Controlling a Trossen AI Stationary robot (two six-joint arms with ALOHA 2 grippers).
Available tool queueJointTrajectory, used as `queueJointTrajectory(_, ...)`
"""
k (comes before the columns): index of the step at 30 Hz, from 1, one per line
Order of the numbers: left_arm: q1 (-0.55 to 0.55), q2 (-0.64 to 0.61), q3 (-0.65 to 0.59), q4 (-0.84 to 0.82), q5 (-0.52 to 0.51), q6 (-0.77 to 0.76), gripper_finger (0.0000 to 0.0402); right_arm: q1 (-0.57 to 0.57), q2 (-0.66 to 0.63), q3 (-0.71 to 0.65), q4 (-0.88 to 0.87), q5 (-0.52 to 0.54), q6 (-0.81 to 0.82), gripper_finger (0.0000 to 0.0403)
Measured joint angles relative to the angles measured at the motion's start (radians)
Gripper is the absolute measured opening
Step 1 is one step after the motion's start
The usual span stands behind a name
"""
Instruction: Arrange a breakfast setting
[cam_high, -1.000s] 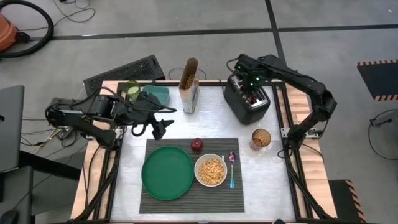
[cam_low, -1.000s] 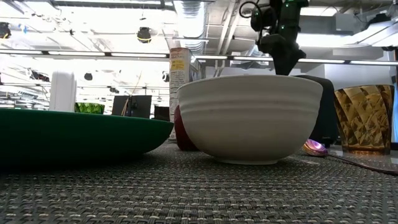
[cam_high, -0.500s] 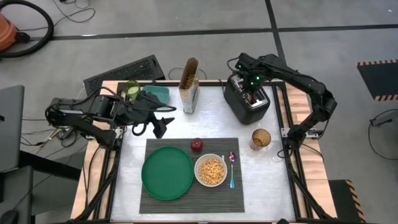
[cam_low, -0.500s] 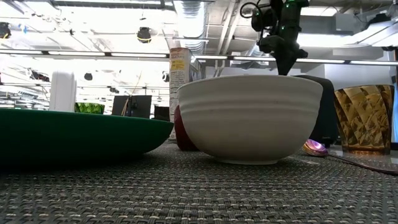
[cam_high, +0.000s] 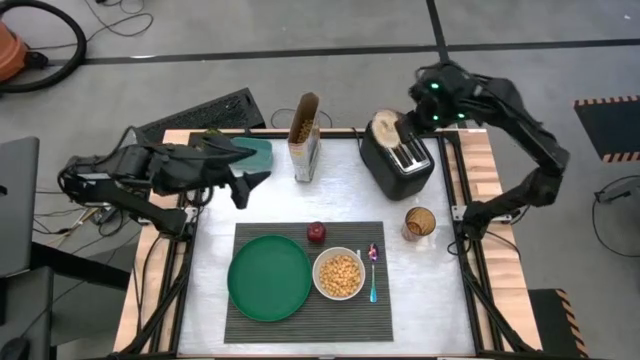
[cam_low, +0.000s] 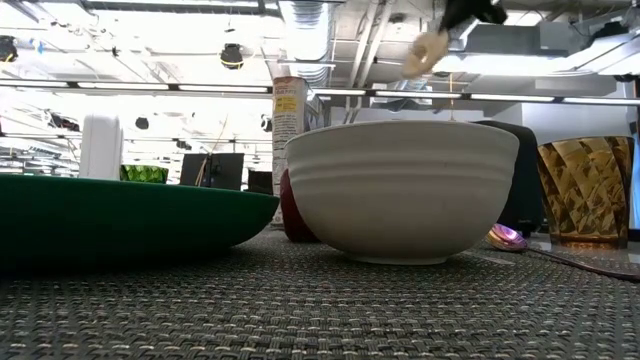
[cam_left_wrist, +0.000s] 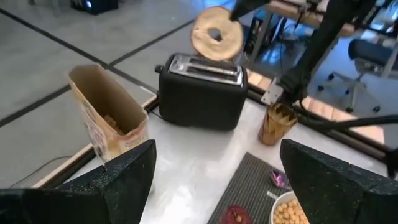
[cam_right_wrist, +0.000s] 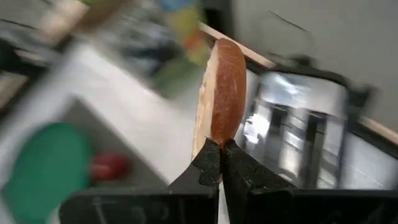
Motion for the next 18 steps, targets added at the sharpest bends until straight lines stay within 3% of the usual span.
queueJointTrajectory(4,0.000,-0.037,0.000,0.008,-0.036,0.003,0.0325,0.083,-0.038,0.010,0.091,-0.098,0.082,0.0024)
queueJointTrajectory(9,0.000,-0.065,0.000,0.023,-0.039,0.001,0.0325,0.243,-0.036,0.010,0.218,-0.131,0.154,0.0024)
queueJointTrajectory(18,0.053,-0.066,-0.149,0.408,0.265,-0.020,0.0325,0.472,0.022,0.010,0.635,-0.161,0.167,0.0024)
